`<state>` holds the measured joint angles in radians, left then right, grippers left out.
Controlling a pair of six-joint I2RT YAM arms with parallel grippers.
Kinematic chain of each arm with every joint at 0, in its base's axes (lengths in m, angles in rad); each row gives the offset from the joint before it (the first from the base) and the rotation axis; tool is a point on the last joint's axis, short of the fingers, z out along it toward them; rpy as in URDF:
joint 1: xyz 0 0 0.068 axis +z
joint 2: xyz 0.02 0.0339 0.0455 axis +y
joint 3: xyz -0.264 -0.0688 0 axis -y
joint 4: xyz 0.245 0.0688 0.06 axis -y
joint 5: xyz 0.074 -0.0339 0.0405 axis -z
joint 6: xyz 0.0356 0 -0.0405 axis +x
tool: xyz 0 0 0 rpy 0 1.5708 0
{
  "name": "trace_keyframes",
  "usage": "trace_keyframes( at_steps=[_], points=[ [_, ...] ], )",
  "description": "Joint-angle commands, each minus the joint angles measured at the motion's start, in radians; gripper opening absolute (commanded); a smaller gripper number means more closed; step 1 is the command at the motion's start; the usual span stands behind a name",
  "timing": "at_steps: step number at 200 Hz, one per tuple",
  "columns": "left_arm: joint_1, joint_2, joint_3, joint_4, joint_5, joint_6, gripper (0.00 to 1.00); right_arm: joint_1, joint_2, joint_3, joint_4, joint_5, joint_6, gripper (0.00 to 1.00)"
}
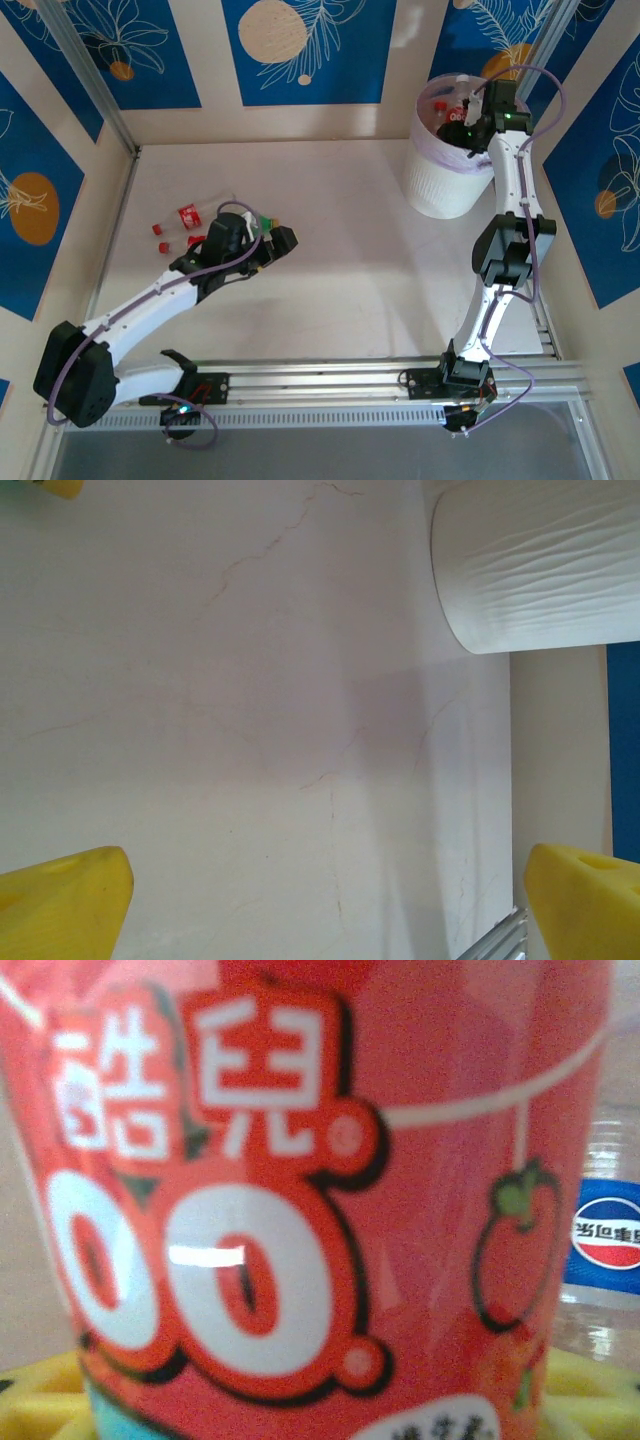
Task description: Put the plastic bottles in the bin
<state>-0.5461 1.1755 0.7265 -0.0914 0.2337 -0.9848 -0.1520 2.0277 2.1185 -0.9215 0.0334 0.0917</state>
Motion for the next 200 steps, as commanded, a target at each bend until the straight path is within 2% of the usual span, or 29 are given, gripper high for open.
trace_keyframes(
  at_steps=[1, 31, 96, 132, 155, 167, 200],
  points=[
    [0.009, 0.004, 0.018, -0.005, -0.009, 0.022, 1.0, -0.004, 0.017, 0.034, -0.005, -0.026, 0.0, 0.72],
    [0.01, -0.006, 0.013, -0.012, -0.017, 0.025, 1.0, -0.006, 0.008, 0.063, -0.018, -0.021, -0.006, 0.84],
    [0.017, 0.0, 0.017, -0.017, -0.018, 0.031, 1.0, -0.004, -0.008, 0.162, -0.06, -0.004, -0.009, 0.86],
    [0.025, 0.003, 0.027, -0.036, -0.02, 0.047, 1.0, 0.001, -0.043, 0.199, -0.073, 0.044, -0.021, 0.91],
    [0.042, -0.002, 0.036, -0.074, -0.032, 0.064, 1.0, 0.003, -0.09, 0.184, -0.061, 0.031, -0.012, 0.94],
    [0.056, -0.004, 0.051, -0.122, -0.057, 0.076, 1.0, 0.007, -0.118, 0.173, -0.054, 0.032, -0.012, 0.99],
    [0.101, -0.024, 0.116, -0.312, -0.206, 0.114, 1.0, 0.017, -0.198, 0.14, -0.034, 0.038, -0.017, 1.0]
  ],
)
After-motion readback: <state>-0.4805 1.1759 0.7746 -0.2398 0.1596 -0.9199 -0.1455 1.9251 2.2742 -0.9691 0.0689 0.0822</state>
